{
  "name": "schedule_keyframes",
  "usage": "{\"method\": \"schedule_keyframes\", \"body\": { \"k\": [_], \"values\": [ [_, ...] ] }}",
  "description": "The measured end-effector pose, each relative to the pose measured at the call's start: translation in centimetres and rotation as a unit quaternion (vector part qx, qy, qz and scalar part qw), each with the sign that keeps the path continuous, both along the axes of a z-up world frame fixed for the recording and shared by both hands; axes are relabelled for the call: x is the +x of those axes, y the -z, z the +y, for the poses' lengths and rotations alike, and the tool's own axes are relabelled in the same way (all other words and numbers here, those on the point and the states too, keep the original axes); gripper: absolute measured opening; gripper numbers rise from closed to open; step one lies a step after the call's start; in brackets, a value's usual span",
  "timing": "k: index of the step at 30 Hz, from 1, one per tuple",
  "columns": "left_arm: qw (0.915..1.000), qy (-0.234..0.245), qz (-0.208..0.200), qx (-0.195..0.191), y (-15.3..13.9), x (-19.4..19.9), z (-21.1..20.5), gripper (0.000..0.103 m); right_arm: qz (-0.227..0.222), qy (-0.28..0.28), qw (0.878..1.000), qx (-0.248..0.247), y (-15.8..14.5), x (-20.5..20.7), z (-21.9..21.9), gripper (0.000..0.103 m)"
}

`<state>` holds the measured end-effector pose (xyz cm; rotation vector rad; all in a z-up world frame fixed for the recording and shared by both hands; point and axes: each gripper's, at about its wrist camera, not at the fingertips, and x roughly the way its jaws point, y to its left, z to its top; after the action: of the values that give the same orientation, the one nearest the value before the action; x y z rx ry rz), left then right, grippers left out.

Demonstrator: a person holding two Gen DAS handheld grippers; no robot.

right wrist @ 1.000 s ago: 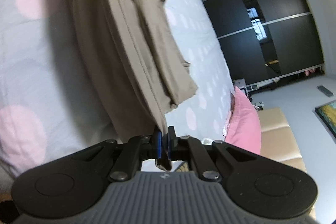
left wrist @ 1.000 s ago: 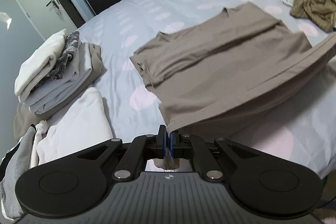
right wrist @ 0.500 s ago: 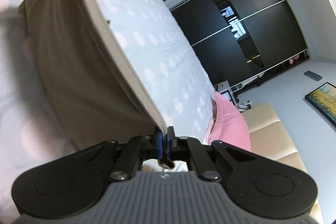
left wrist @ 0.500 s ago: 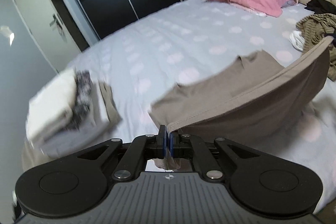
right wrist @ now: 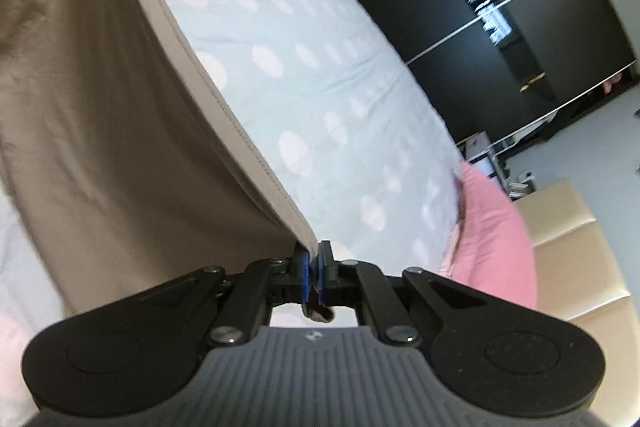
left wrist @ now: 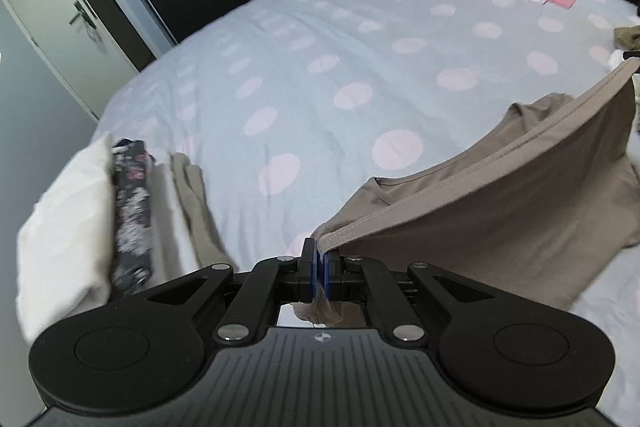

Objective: Fold clothes
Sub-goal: 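Grasp the shirt edge with both grippers and fold it over lengthwise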

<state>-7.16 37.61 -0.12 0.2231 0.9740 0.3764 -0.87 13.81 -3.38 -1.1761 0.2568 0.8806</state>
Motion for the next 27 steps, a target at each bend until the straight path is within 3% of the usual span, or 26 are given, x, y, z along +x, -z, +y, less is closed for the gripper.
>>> {"method": "schedule_keyframes", "body": {
  "k": [8,18,21,23,27],
  "values": [
    [0.9991,-0.012,0.029,-0.028,6.0,5.3,3.5,0.001,0.062,0.038,0.997,-0.028,5.0,5.2,4.8,0.005],
    [0.9957,-0.041,0.038,-0.073,10.8,7.6,6.1,0.004,0.143,0.088,0.986,-0.013,8.3,8.9,6.9,0.007],
    [0.9944,-0.06,0.02,-0.085,10.9,7.4,7.0,0.014,0.169,0.113,0.979,0.011,8.1,9.7,6.6,0.012],
    [0.9922,-0.077,-0.003,-0.098,10.5,7.1,7.7,0.015,0.178,0.132,0.975,0.031,8.0,10.6,6.4,0.026],
    [0.9891,-0.094,-0.051,-0.102,8.8,6.2,8.4,0.022,0.189,0.172,0.964,0.074,6.6,11.5,5.1,0.027]
  ]
}}
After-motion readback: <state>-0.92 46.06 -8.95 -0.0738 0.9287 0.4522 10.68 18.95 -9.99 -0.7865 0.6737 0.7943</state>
